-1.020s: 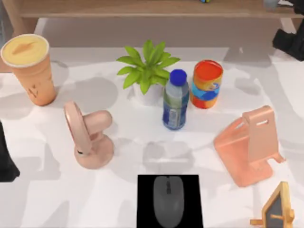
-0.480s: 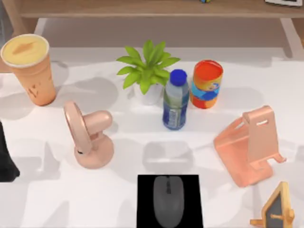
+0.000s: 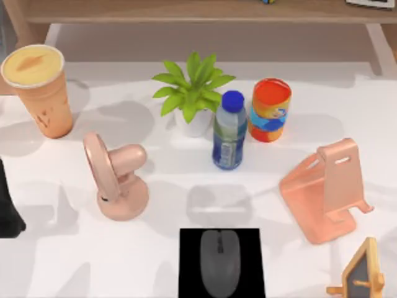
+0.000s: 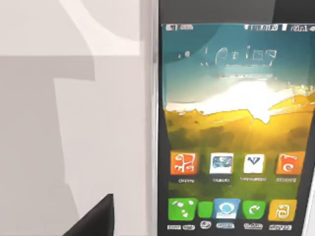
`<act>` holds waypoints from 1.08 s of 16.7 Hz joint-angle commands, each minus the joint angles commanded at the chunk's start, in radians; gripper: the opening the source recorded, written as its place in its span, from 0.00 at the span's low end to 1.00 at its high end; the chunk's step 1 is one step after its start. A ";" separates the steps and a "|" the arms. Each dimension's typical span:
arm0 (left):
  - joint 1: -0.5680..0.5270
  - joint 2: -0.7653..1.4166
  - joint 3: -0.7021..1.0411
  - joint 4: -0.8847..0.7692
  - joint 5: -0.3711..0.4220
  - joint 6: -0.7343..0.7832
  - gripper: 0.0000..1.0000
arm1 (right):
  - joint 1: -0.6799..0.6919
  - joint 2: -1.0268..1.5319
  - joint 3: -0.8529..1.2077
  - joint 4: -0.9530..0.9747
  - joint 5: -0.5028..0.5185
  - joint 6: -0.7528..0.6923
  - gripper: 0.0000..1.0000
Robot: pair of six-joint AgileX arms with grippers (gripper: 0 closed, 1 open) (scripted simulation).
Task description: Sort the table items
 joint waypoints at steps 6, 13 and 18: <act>0.000 0.000 0.000 0.000 0.000 0.000 1.00 | -0.001 0.060 -0.071 0.127 0.001 0.005 1.00; 0.000 0.000 0.000 0.000 0.000 0.000 1.00 | 0.001 0.120 -0.142 0.257 0.001 0.007 1.00; 0.000 0.000 0.000 0.000 0.000 0.000 1.00 | 0.001 0.120 -0.142 0.257 0.001 0.007 0.77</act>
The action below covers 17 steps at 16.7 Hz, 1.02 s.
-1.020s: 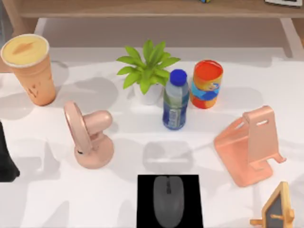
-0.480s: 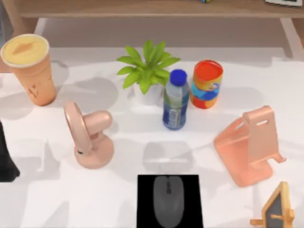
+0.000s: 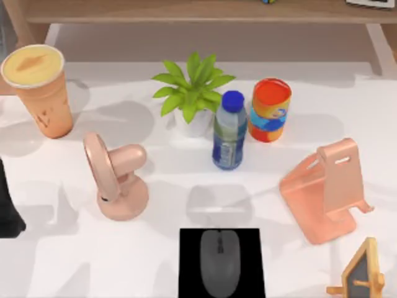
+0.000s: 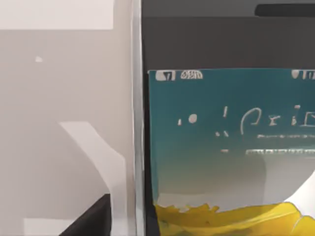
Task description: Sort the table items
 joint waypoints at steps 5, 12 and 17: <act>0.000 0.000 0.000 0.000 0.000 0.000 1.00 | 0.000 0.000 0.000 0.000 0.000 0.000 0.40; 0.000 0.000 0.000 0.000 0.000 0.000 1.00 | 0.000 0.000 0.000 0.000 0.000 0.000 0.00; 0.000 0.000 0.000 0.000 0.000 0.000 1.00 | 0.000 0.000 0.000 0.000 0.000 0.000 0.00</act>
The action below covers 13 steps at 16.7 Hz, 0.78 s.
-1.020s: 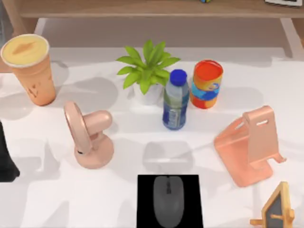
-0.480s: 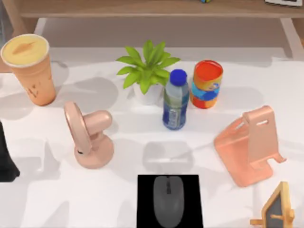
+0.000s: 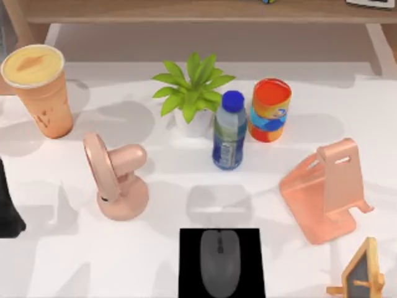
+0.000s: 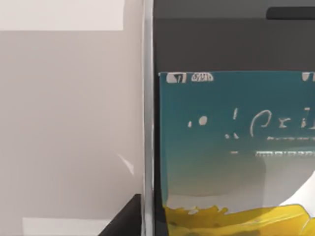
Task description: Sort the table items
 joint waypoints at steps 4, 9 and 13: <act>0.000 0.000 0.000 0.000 0.000 0.000 1.00 | -0.002 -0.034 0.017 -0.030 0.010 -0.002 0.00; 0.000 0.000 0.000 0.000 0.000 0.000 1.00 | -0.002 -0.078 0.065 -0.123 0.009 -0.003 0.00; 0.000 0.000 0.000 0.000 0.000 0.000 1.00 | -0.002 -0.075 0.063 -0.123 0.009 -0.001 0.00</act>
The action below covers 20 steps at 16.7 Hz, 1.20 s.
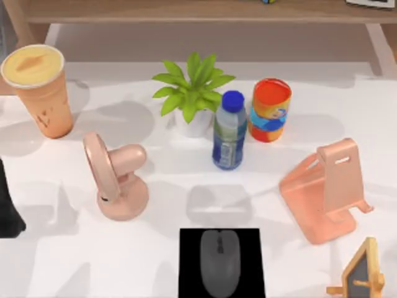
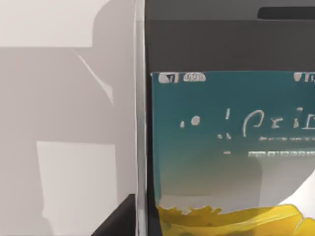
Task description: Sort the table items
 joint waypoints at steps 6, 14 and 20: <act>0.000 0.000 0.000 0.000 0.000 0.000 1.00 | 0.163 -0.150 -0.068 0.126 0.027 0.005 0.00; 0.000 0.000 0.000 0.000 0.000 0.000 1.00 | 0.798 -0.712 -0.407 0.465 0.143 0.073 0.00; 0.000 0.000 0.000 0.000 0.000 0.000 1.00 | 1.144 -1.141 -0.709 0.609 0.235 0.161 0.00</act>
